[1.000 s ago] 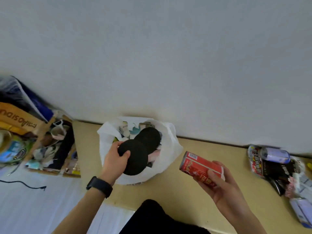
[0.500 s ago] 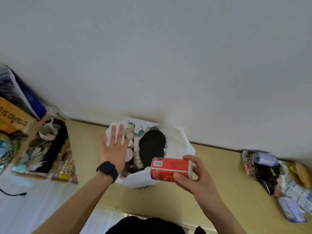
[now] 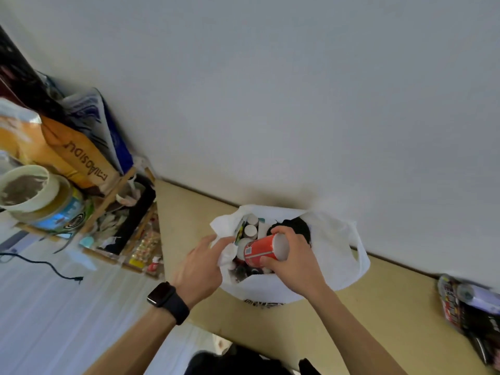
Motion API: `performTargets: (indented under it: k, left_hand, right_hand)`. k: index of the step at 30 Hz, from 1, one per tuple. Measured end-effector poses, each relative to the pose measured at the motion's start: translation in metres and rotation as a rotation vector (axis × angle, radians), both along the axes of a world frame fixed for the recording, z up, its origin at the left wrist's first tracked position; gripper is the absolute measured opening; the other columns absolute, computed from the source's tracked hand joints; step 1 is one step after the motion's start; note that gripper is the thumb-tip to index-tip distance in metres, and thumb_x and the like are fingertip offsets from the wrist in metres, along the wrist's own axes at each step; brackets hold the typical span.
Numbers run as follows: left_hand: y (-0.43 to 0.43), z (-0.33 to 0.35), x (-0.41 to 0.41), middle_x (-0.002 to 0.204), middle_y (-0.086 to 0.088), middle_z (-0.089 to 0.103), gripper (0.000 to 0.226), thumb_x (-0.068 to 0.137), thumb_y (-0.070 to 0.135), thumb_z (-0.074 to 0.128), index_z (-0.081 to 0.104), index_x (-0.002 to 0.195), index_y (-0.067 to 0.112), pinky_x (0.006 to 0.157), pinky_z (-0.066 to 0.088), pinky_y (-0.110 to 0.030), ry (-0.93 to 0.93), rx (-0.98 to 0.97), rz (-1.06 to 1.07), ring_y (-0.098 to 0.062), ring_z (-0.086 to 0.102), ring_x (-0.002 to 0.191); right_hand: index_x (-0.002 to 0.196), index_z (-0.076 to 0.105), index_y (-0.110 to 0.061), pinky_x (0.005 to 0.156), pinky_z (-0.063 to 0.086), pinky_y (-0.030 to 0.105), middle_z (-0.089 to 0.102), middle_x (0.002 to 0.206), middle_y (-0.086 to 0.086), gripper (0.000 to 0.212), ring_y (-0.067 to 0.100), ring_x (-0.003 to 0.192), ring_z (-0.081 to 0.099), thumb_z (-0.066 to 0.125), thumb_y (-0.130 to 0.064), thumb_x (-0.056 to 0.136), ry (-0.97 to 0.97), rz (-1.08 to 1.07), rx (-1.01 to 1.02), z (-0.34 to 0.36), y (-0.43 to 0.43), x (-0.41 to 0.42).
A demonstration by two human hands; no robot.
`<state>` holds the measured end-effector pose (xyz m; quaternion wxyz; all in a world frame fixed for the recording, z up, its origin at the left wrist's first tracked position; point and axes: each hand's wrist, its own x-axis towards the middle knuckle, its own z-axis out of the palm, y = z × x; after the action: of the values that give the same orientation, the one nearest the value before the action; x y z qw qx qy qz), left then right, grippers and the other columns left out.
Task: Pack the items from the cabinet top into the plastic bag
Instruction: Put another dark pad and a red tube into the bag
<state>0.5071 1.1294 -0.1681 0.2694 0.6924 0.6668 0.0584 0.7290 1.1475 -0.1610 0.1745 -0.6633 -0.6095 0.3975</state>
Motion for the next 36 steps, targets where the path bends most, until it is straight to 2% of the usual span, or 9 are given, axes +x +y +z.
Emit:
performTargets:
  k: [5, 7, 10, 16, 19, 26, 29, 33, 36]
  left_hand:
    - [0.004, 0.008, 0.0, 0.129, 0.002, 0.055, 0.07, 0.083, -0.001, 0.047, 0.042, 0.141, 0.038, 0.076, 0.045, -0.019, -0.218, 0.019, 0.066, -0.017, 0.056, 0.102]
    - [0.006, 0.012, -0.001, 0.115, 0.002, 0.059, 0.072, 0.082, -0.003, 0.047, 0.044, 0.14, 0.038, 0.065, 0.04, -0.012, -0.308, 0.023, 0.104, -0.012, 0.054, 0.09]
    - [0.011, 0.018, -0.004, 0.119, 0.006, 0.06, 0.076, 0.08, -0.009, 0.044, 0.045, 0.139, 0.039, 0.07, 0.04, -0.009, -0.402, 0.05, 0.17, -0.007, 0.054, 0.097]
    - [0.015, 0.022, -0.008, 0.129, 0.0, 0.06, 0.074, 0.081, -0.01, 0.043, 0.042, 0.141, 0.033, 0.084, 0.039, -0.02, -0.395, 0.04, 0.192, -0.016, 0.055, 0.114]
    - [0.012, 0.016, -0.008, 0.129, 0.001, 0.059, 0.072, 0.082, -0.007, 0.045, 0.04, 0.141, 0.034, 0.085, 0.04, -0.02, -0.392, -0.007, 0.172, -0.012, 0.052, 0.107]
    - [0.009, 0.0, -0.005, 0.122, 0.009, 0.061, 0.052, 0.091, 0.015, 0.055, 0.041, 0.136, 0.037, 0.07, 0.045, -0.017, -0.329, -0.064, 0.158, -0.004, 0.061, 0.08]
    - [0.007, -0.004, 0.002, 0.126, 0.01, 0.059, 0.047, 0.093, 0.024, 0.057, 0.043, 0.137, 0.034, 0.075, 0.044, -0.018, -0.284, -0.066, 0.126, -0.003, 0.059, 0.09]
    - [0.01, -0.01, 0.012, 0.143, 0.005, 0.044, 0.054, 0.091, 0.032, 0.059, 0.038, 0.142, 0.034, 0.099, 0.042, -0.031, -0.257, 0.037, 0.098, -0.016, 0.046, 0.124]
    - [0.013, -0.012, 0.023, 0.157, -0.001, 0.024, 0.061, 0.092, 0.039, 0.059, 0.032, 0.147, 0.038, 0.109, 0.037, -0.042, -0.13, 0.09, 0.05, -0.026, 0.032, 0.137]
  right_hand:
    - [0.127, 0.04, -0.045, 0.071, 0.042, 0.019, 0.043, 0.123, -0.005, 0.065, 0.015, 0.1, 0.054, 0.078, -0.042, 0.074, -0.065, 0.141, -0.101, -0.02, 0.006, -0.029]
    - [0.129, 0.04, -0.043, 0.079, 0.046, 0.022, 0.045, 0.123, -0.004, 0.068, 0.016, 0.103, 0.053, 0.079, -0.041, 0.074, -0.062, 0.185, -0.121, -0.029, 0.006, -0.04]
    - [0.131, 0.039, -0.042, 0.094, 0.048, 0.035, 0.045, 0.129, -0.002, 0.066, 0.022, 0.112, 0.053, 0.075, -0.04, 0.076, -0.077, 0.221, -0.117, -0.043, 0.007, -0.059]
    - [0.137, 0.035, -0.033, 0.095, 0.048, 0.044, 0.039, 0.132, 0.009, 0.061, 0.037, 0.114, 0.053, 0.067, -0.027, 0.085, -0.308, 0.43, -0.161, -0.075, 0.008, -0.073]
    - [0.138, 0.035, -0.028, 0.087, 0.052, 0.047, 0.039, 0.131, 0.009, 0.058, 0.041, 0.108, 0.057, 0.065, -0.022, 0.088, -0.467, 0.53, -0.11, -0.083, -0.001, -0.076]
    - [0.15, 0.023, -0.028, 0.091, 0.051, 0.046, 0.038, 0.145, 0.004, 0.075, 0.035, 0.121, 0.052, 0.062, -0.04, 0.087, -0.333, 0.415, -0.152, -0.089, -0.011, -0.06]
    - [0.144, 0.034, -0.028, 0.091, 0.052, 0.041, 0.041, 0.145, -0.001, 0.062, 0.028, 0.123, 0.051, 0.058, -0.037, 0.088, -0.311, 0.372, -0.119, -0.083, -0.016, -0.046]
    - [0.139, 0.047, -0.025, 0.105, 0.045, 0.038, 0.044, 0.148, -0.004, 0.049, 0.024, 0.134, 0.042, 0.055, -0.034, 0.092, -0.353, 0.285, 0.069, -0.071, -0.026, -0.015]
    - [0.126, 0.063, -0.024, 0.117, 0.032, 0.046, 0.05, 0.147, 0.003, 0.041, 0.026, 0.145, 0.033, 0.06, -0.037, 0.087, -0.552, 0.15, 0.345, -0.055, -0.035, 0.019]
